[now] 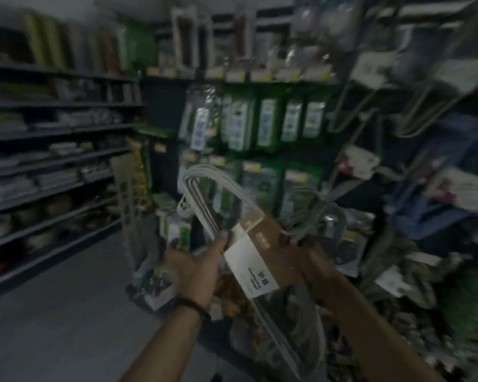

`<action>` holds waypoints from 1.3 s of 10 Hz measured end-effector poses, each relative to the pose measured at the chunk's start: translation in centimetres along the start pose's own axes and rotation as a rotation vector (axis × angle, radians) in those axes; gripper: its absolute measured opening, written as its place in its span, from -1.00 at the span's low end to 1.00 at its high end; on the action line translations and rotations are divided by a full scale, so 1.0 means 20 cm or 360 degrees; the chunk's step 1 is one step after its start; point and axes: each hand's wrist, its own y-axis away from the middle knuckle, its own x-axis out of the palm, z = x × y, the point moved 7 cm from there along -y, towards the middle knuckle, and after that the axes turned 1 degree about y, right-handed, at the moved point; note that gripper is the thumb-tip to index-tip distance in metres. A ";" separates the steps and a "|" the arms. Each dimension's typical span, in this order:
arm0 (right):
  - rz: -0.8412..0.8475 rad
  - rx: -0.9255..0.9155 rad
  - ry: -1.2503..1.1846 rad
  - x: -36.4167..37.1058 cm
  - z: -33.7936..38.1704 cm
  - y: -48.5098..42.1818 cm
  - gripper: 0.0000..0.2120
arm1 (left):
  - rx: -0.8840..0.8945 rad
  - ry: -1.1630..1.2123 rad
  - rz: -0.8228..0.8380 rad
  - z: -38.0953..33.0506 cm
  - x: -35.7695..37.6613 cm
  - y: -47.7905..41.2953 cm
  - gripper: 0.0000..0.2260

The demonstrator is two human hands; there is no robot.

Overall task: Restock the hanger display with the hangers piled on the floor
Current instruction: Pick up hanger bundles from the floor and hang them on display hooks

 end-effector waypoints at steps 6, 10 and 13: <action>-0.1378 -0.0159 0.1735 -1.81 0.51 0.82 -0.50 | 0.0083 0.0245 0.0859 -0.48 2.05 0.80 -0.80; -0.1417 -0.0510 0.1436 -2.66 0.92 0.58 -0.70 | 0.0479 -0.0072 0.1333 -0.64 2.98 1.18 -0.60; -0.1606 -0.0567 0.1796 -3.07 1.20 0.49 -0.74 | 0.0634 -0.0322 0.1307 -0.77 3.39 0.85 -0.10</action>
